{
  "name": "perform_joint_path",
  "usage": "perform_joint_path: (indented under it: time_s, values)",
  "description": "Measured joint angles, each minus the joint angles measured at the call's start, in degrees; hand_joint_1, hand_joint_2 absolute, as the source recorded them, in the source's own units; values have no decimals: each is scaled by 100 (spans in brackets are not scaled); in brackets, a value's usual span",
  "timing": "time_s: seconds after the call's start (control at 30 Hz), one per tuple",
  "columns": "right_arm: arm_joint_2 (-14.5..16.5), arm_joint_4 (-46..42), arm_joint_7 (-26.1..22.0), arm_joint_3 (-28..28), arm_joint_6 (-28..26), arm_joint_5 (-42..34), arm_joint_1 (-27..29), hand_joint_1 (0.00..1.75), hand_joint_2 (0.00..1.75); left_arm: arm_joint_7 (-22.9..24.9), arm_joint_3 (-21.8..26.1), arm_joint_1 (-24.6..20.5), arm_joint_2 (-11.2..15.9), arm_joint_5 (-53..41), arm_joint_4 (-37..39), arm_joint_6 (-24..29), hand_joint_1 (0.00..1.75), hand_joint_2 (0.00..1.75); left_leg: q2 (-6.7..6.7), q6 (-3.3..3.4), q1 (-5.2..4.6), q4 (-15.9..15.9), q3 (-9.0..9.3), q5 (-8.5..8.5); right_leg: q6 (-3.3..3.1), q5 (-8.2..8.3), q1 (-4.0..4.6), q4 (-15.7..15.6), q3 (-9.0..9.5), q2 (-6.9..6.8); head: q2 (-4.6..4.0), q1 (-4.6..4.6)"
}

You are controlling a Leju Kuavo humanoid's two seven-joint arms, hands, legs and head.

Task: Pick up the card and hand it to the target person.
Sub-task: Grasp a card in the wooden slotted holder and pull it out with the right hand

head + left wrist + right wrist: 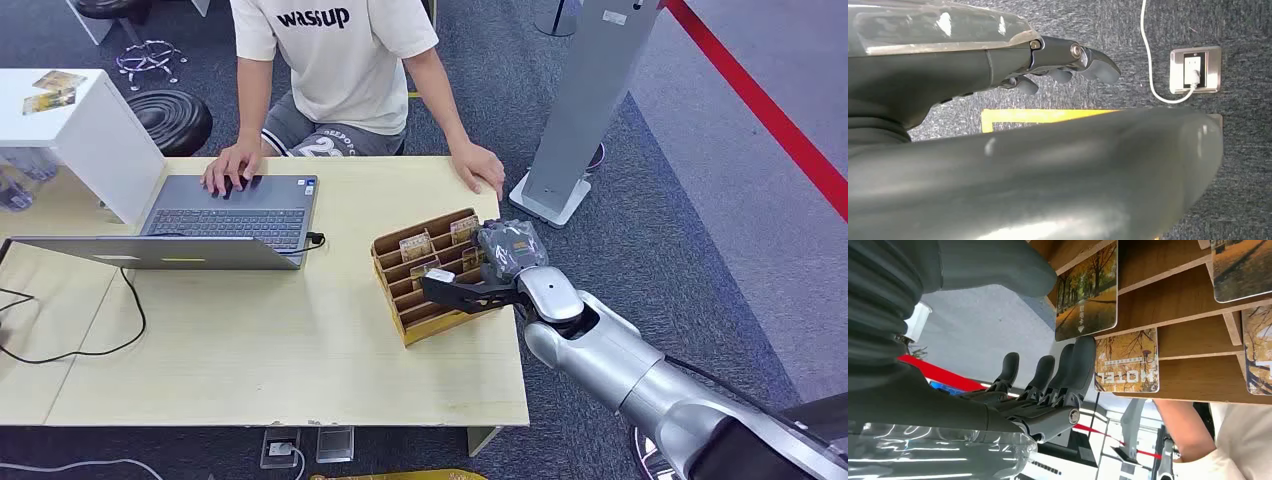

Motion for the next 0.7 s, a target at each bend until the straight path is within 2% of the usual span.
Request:
perform_joint_path:
  time_s: [0.3,0.47,0.7]
  values:
    - [-5,4,-23,6,-26,-1,3,101,175,0,0,1,19,0,0,3,0,0,0,0,0,0,0,0,0,0,0,0,0,0,1,2]
    - [-24,4,-23,8,-31,-3,4,133,175,0,0,1,21,0,0,2,0,0,0,0,0,0,0,0,0,0,0,0,0,0,1,2]
    - [-60,3,1,8,-32,-2,7,128,175,0,0,1,21,0,0,-1,0,0,0,0,0,0,2,0,0,0,0,0,0,0,1,1]
